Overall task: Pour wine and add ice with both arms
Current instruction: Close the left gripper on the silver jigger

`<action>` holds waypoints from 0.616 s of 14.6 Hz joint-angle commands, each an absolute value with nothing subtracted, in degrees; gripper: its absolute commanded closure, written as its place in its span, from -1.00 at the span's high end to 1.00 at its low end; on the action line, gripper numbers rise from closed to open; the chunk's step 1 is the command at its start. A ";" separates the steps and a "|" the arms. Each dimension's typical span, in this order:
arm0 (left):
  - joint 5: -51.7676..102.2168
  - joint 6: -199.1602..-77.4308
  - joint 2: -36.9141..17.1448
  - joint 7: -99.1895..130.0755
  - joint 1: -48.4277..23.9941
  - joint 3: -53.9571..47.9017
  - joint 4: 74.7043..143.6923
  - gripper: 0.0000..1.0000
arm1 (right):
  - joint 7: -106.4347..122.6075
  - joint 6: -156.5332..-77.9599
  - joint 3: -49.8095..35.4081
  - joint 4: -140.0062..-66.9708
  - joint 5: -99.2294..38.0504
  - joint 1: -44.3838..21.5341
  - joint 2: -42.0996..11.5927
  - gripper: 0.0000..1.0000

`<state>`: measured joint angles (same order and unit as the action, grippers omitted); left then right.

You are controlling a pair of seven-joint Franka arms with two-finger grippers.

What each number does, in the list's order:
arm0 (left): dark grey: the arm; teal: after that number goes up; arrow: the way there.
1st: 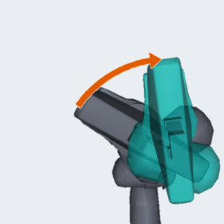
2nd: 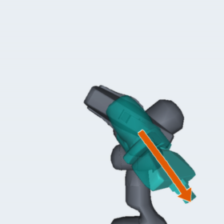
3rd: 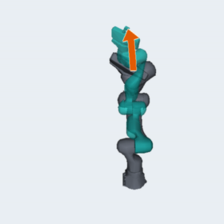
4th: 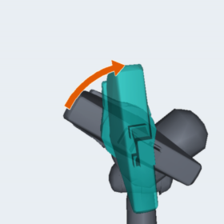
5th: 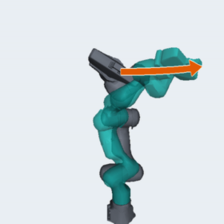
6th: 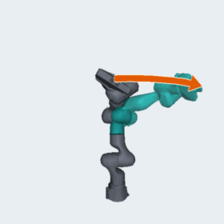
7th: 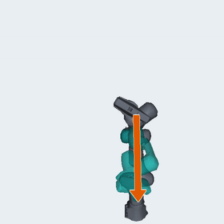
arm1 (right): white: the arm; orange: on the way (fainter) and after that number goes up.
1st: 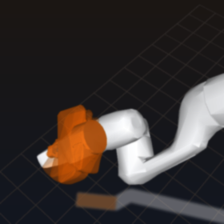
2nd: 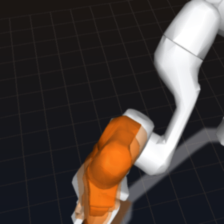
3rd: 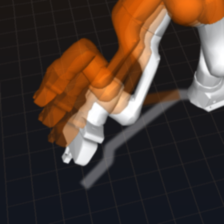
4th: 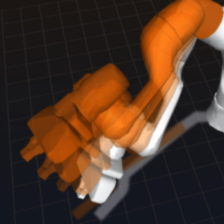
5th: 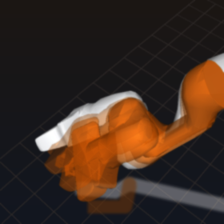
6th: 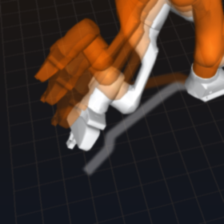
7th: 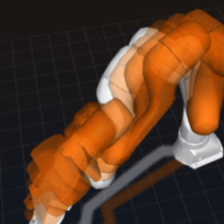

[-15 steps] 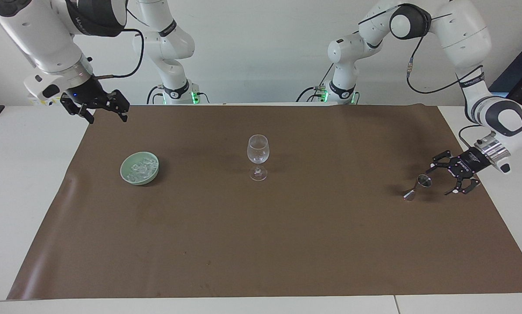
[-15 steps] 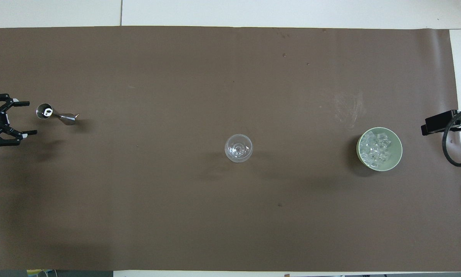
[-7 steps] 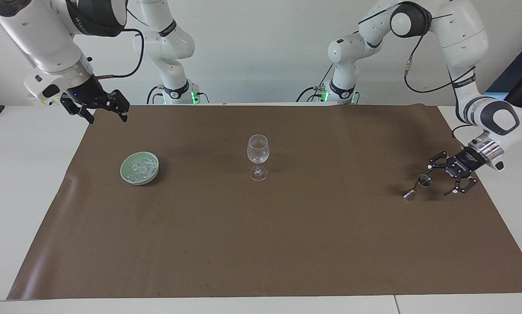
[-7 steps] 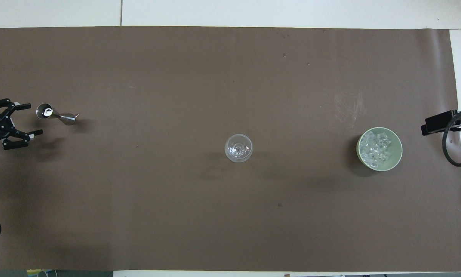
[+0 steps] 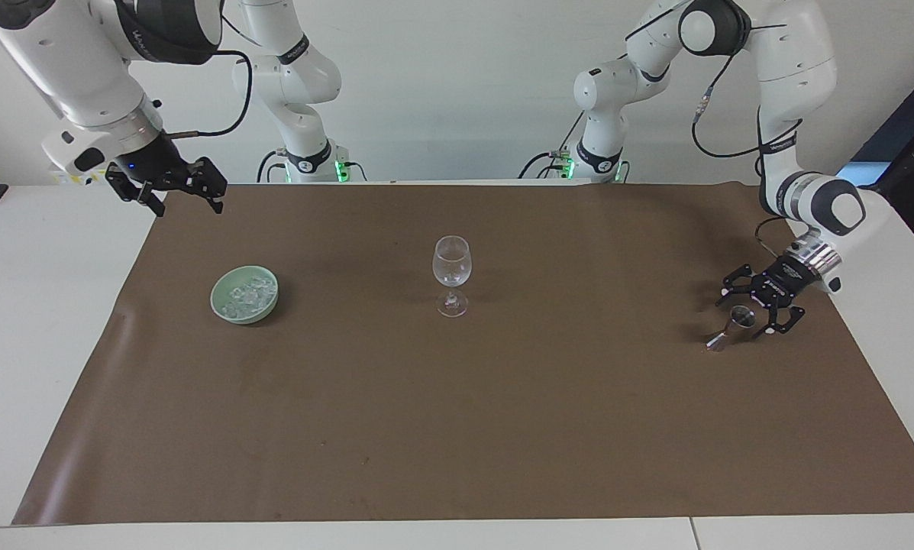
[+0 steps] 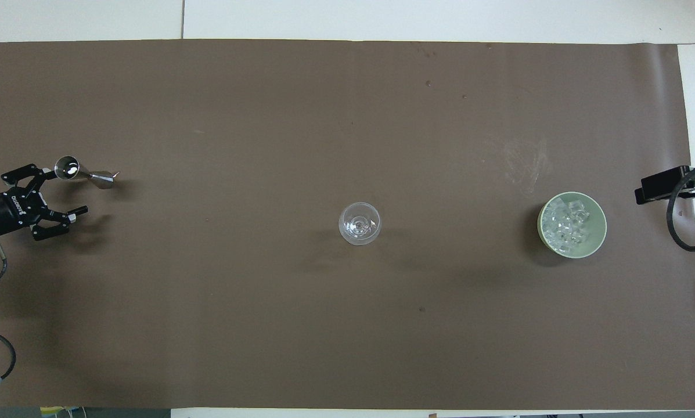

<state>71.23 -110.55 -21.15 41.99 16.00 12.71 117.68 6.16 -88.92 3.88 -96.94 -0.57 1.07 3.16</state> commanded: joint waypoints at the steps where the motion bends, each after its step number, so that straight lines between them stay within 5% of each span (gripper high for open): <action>1: 76.53 -112.58 -17.76 35.89 15.12 12.74 123.47 1.00 | 7.21 -89.65 3.52 -98.35 -1.49 1.85 4.39 1.00; 9: 84.46 -118.12 -18.37 34.80 11.16 12.74 123.93 1.00 | 7.21 -89.65 3.52 -98.35 -1.49 1.85 4.39 1.00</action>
<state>82.43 -115.66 -19.67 35.44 12.47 12.61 122.25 6.16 -88.92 3.88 -96.94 -0.57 1.07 3.16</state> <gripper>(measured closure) 0.000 0.000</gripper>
